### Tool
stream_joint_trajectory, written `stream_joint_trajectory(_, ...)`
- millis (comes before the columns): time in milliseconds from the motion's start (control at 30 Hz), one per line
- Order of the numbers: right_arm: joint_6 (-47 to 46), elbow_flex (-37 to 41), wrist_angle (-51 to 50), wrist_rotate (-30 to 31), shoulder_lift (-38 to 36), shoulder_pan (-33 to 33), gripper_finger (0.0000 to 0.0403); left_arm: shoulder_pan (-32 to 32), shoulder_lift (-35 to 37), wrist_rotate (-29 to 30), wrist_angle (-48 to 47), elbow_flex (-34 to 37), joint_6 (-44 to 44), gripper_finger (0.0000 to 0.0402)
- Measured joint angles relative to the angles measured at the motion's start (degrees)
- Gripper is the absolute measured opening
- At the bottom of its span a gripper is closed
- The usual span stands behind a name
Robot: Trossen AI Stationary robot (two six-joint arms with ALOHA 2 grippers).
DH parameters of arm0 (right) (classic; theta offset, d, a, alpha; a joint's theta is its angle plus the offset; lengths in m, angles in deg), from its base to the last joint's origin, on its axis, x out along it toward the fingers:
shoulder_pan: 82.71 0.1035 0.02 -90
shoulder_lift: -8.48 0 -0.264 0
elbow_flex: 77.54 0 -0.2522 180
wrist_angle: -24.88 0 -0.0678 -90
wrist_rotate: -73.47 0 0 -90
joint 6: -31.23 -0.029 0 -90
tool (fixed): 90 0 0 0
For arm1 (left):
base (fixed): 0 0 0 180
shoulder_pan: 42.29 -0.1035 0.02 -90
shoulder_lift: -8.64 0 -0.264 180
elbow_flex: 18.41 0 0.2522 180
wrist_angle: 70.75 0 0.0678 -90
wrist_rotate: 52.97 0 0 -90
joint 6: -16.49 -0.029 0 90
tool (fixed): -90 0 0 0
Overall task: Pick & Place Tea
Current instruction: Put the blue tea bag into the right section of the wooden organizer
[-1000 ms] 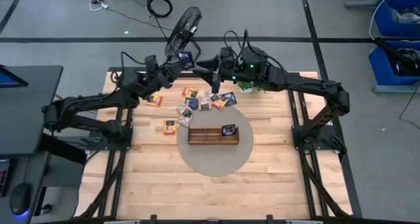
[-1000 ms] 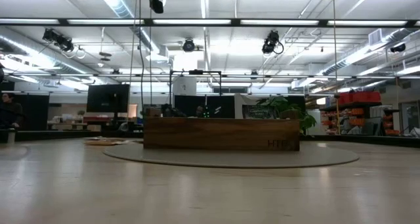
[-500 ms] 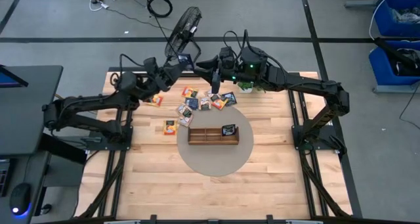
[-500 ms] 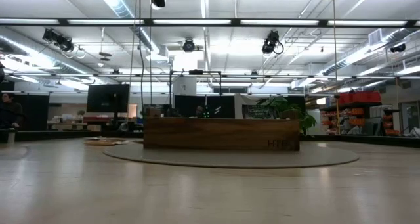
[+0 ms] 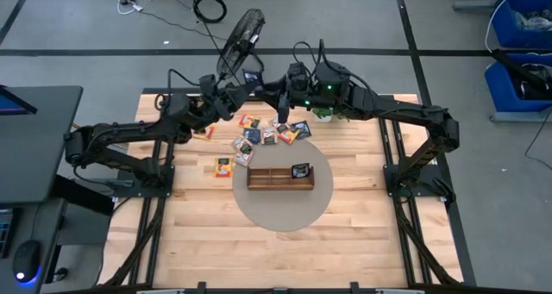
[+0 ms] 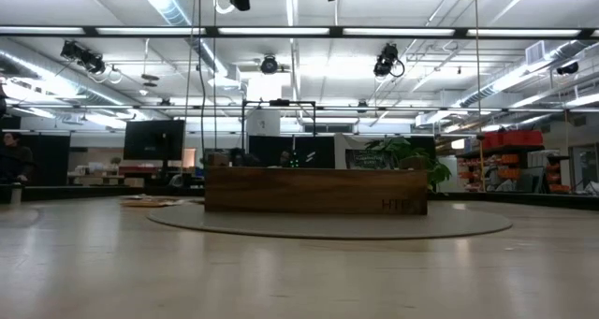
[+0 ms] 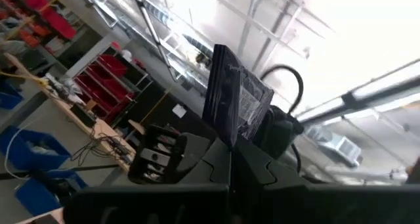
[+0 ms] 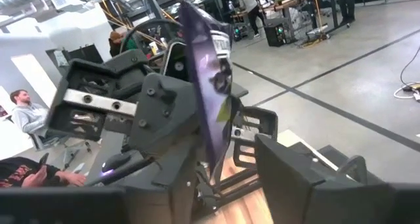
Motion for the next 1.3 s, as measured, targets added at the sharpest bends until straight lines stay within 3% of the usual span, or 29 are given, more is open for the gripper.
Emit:
stream_joint_trajectory(267,0.11,0.00,-1.58,-1.57,0.00,0.01,0.0011,-0.12,0.04,-0.38,-1.01,-0.61,-3.09,0.0003)
stream_joint_trajectory(567,0.82,0.00,-2.03,-3.29,-0.33,0.01,0.0002,-0.15,0.09,-0.35,-2.51,-0.65,-4.32,0.0003)
stream_joint_trajectory(967,0.04,0.00,-5.07,-6.10,-0.59,-0.21,0.0011,-0.07,0.05,-0.31,-3.21,-0.59,-4.66,0.0003)
stream_joint_trajectory(1300,2.78,0.00,-8.82,-4.48,-4.52,-1.32,0.0132,-0.13,0.00,0.24,-2.87,-0.59,-4.88,0.0003)
